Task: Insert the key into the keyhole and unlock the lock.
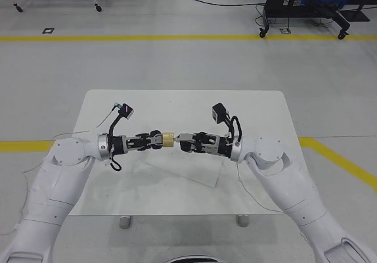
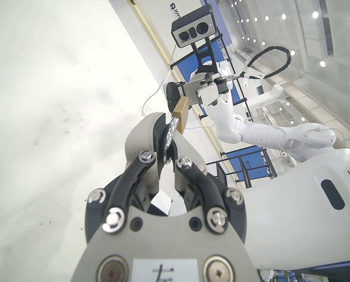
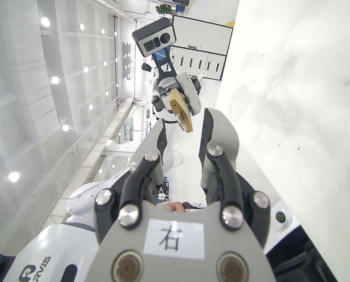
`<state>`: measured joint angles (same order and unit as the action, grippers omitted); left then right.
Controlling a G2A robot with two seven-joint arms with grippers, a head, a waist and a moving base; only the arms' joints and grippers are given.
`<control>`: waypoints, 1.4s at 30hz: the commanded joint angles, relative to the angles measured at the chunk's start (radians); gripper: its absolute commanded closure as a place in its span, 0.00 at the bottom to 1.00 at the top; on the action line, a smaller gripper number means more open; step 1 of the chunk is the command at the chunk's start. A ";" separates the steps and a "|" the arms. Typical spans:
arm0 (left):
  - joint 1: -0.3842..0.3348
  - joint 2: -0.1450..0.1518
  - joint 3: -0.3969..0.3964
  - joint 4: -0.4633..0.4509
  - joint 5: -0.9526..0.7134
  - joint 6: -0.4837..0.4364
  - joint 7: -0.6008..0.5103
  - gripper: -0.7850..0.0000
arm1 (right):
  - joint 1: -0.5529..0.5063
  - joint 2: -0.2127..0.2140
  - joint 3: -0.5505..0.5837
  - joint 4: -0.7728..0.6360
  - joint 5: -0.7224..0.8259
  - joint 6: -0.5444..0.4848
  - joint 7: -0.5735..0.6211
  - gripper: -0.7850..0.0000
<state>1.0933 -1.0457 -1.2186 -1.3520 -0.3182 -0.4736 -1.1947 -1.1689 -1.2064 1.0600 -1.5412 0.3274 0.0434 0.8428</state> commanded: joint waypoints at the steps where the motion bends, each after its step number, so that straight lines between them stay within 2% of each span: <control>1: 0.001 0.001 0.000 -0.003 0.006 -0.005 0.000 1.00 | 0.005 -0.002 -0.007 0.007 0.006 0.004 0.002 0.69; 5: 0.004 0.004 0.001 -0.011 0.030 -0.025 0.013 1.00 | 0.015 -0.004 -0.015 0.025 0.023 0.015 0.008 0.68; 7: 0.007 0.005 0.002 -0.016 0.044 -0.036 0.018 1.00 | 0.018 -0.006 -0.017 0.033 0.039 0.021 0.012 0.71; 11: 0.011 0.007 0.006 -0.025 0.072 -0.052 0.033 1.00 | 0.024 -0.008 -0.021 0.048 0.065 0.030 0.024 0.86; 12: 0.012 0.007 0.007 -0.026 0.076 -0.055 0.036 1.00 | 0.024 -0.008 -0.022 0.051 0.069 0.032 0.027 0.99; 13: 0.013 0.007 0.007 -0.028 0.080 -0.059 0.038 1.00 | 0.025 -0.008 -0.024 0.053 0.076 0.036 0.032 1.00; 19: 0.016 0.010 0.011 -0.035 0.090 -0.078 0.054 1.00 | 0.025 -0.009 -0.027 0.064 0.100 0.053 0.040 1.00; 23: 0.020 0.013 0.004 -0.045 0.130 -0.124 0.087 1.00 | 0.018 -0.011 -0.022 0.073 0.155 0.068 0.047 1.00; 29: 0.042 0.017 -0.002 -0.075 0.236 -0.207 0.161 1.00 | 0.016 -0.020 -0.021 0.112 0.352 0.201 0.089 1.00; 38: 0.066 0.023 -0.019 -0.102 0.343 -0.255 0.264 1.00 | 0.005 -0.019 0.003 0.115 0.429 0.261 0.054 1.00; 39: 0.068 0.024 -0.022 -0.103 0.353 -0.255 0.272 1.00 | 0.002 -0.019 0.009 0.113 0.434 0.259 0.051 0.79; 40: 0.068 0.025 -0.024 -0.104 0.365 -0.251 0.277 1.00 | -0.001 -0.018 0.015 0.111 0.442 0.255 0.051 0.00; 42: 0.069 0.027 -0.025 -0.105 0.389 -0.242 0.288 1.00 | -0.007 -0.015 0.033 0.107 0.455 0.238 0.052 0.00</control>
<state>1.1621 -1.0196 -1.2439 -1.4565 0.0571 -0.7213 -0.9127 -1.1728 -1.2231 1.0830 -1.4322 0.7759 0.2915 0.8940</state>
